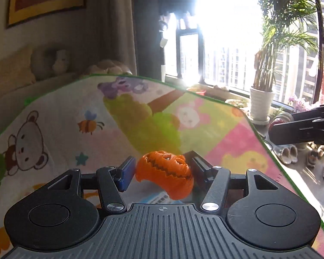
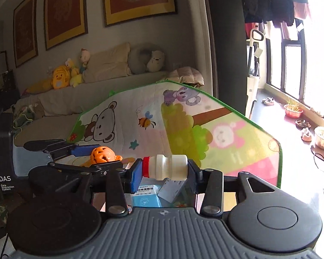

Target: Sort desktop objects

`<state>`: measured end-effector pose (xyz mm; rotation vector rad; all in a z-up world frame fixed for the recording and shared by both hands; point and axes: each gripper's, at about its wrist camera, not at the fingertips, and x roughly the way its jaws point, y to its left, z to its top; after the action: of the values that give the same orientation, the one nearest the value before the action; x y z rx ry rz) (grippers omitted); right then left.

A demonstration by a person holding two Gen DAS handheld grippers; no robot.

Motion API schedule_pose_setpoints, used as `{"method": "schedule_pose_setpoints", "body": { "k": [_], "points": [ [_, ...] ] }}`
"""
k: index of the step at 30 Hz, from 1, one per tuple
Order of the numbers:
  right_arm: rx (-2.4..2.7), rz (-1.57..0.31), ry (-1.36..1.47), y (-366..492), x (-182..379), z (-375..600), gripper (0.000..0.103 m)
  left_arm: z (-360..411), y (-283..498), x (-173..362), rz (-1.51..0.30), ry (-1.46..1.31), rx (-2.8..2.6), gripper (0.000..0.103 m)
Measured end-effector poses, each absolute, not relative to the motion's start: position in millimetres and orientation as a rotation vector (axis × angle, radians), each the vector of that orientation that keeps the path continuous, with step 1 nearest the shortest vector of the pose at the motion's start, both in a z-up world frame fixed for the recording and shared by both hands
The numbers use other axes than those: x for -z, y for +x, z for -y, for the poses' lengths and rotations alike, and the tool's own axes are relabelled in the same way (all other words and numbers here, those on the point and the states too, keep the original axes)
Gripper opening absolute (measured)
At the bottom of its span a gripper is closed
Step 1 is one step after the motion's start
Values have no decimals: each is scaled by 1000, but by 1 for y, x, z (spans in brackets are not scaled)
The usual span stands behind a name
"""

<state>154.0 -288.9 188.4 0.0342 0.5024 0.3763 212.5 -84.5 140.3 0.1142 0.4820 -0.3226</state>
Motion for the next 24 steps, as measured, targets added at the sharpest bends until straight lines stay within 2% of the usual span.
{"method": "schedule_pose_setpoints", "body": {
  "k": [2, 4, 5, 7, 10, 19, 22, 24],
  "points": [
    [-383, -571, 49, 179, -171, 283, 43, 76, 229, -126, -524, 45, 289, 67],
    [-414, -646, 69, 202, -150, 277, 44, 59, 231, -114, -543, -11, 280, 78],
    [-410, -674, 83, 211, -142, 275, 47, 50, 228, -110, -538, -15, 264, 81],
    [-407, -705, 83, 221, -127, 270, 48, 32, 215, -102, -525, 4, 229, 89],
    [-396, -742, 75, 229, -108, 263, 50, 2, 192, -93, -537, 7, 206, 94],
    [-450, -661, -162, 194, -99, 194, 53, -83, 127, -56, -593, -31, -28, 101],
    [-546, -605, -246, 171, -103, 152, 58, -118, 117, -46, -633, -87, -166, 101],
    [-616, -594, -301, 158, -98, 120, 67, -134, 112, -39, -648, -97, -229, 101]
  ]
}}
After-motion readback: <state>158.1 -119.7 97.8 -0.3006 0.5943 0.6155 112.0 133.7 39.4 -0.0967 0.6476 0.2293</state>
